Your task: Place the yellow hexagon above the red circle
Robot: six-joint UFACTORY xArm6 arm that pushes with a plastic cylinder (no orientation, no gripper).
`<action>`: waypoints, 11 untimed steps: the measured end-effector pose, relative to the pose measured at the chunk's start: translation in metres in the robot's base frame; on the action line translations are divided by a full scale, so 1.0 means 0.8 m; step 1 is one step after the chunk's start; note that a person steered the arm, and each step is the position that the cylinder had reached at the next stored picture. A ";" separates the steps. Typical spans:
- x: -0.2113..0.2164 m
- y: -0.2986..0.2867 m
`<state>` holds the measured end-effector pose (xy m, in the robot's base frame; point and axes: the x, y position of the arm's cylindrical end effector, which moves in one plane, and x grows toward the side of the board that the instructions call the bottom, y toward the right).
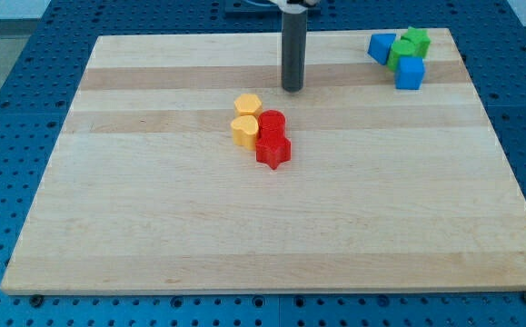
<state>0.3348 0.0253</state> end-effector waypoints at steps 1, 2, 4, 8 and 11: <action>0.008 0.000; 0.022 -0.003; 0.031 -0.004; 0.029 -0.004; -0.026 -0.026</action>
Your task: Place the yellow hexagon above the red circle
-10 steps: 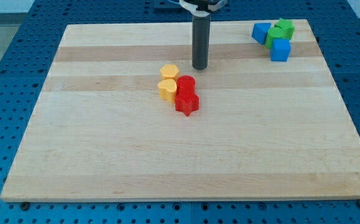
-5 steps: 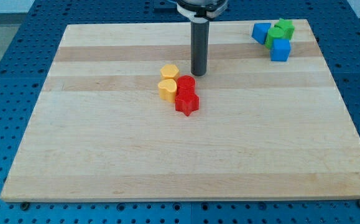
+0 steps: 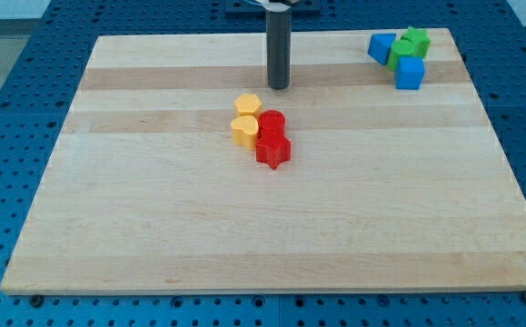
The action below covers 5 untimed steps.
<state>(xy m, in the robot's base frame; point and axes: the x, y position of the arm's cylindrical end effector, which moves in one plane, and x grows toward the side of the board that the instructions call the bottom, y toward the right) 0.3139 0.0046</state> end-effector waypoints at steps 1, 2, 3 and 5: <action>-0.002 -0.053; -0.002 -0.098; -0.002 -0.098; 0.032 -0.094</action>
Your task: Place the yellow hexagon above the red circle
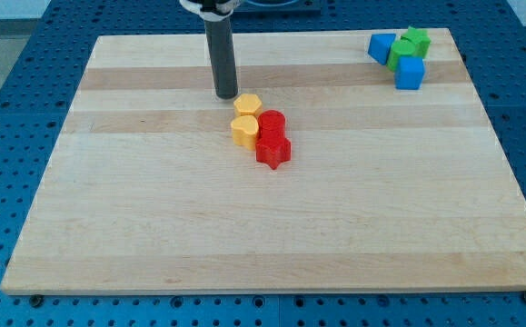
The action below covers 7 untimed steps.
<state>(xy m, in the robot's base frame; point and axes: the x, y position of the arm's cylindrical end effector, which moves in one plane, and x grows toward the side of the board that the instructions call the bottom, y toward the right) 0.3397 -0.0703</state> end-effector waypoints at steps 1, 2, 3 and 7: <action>0.013 0.000; 0.043 0.000; 0.043 0.000; 0.049 0.020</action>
